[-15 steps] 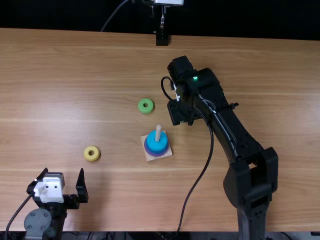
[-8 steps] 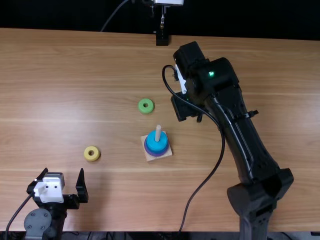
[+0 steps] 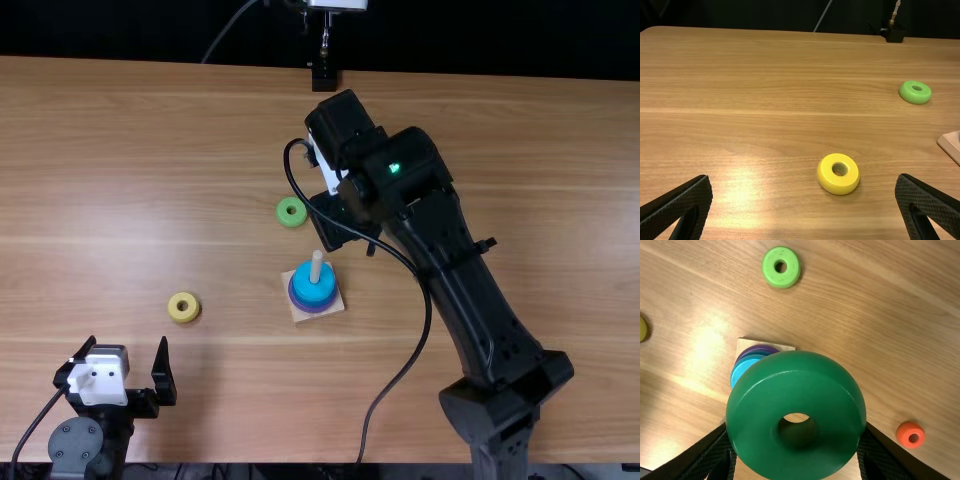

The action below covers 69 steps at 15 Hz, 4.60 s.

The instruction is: Build the Hanoi tower: stack the rings onto the peg from bottom to top in this color order: purple, dark blue, light blue, dark green, light green, yellow, orange.

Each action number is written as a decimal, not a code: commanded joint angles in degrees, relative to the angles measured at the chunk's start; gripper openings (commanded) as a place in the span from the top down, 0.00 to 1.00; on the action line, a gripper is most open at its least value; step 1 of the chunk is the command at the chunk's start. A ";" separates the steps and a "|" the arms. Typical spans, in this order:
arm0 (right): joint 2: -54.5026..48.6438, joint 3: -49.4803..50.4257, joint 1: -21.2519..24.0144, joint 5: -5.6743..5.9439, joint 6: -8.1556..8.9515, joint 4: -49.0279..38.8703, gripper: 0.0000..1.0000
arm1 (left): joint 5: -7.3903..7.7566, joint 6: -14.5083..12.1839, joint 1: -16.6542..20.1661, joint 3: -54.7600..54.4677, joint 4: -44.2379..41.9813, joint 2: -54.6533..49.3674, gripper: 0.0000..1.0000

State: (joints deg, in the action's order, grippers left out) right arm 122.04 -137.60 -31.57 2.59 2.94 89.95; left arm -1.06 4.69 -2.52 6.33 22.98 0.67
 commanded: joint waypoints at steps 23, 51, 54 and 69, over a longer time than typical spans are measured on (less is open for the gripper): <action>-8.13 12.00 -6.31 0.26 0.65 0.05 0.85 | 0.43 -0.26 0.24 -6.33 4.44 -0.67 0.00; -3.47 15.87 -5.69 0.57 1.07 -4.25 0.10 | 0.43 -0.26 0.24 -6.33 4.44 -0.67 0.00; -3.30 15.26 -5.69 1.42 0.96 -4.88 0.00 | 0.43 -0.26 0.24 -6.33 4.44 -0.67 0.00; 9.97 5.06 -2.79 1.52 1.07 -16.59 0.00 | 0.43 -0.26 0.24 -6.33 4.44 -0.67 0.00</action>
State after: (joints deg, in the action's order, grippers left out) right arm 131.52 -129.95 -35.66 3.64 3.70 73.65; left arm -1.06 4.67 -2.52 6.33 22.96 0.67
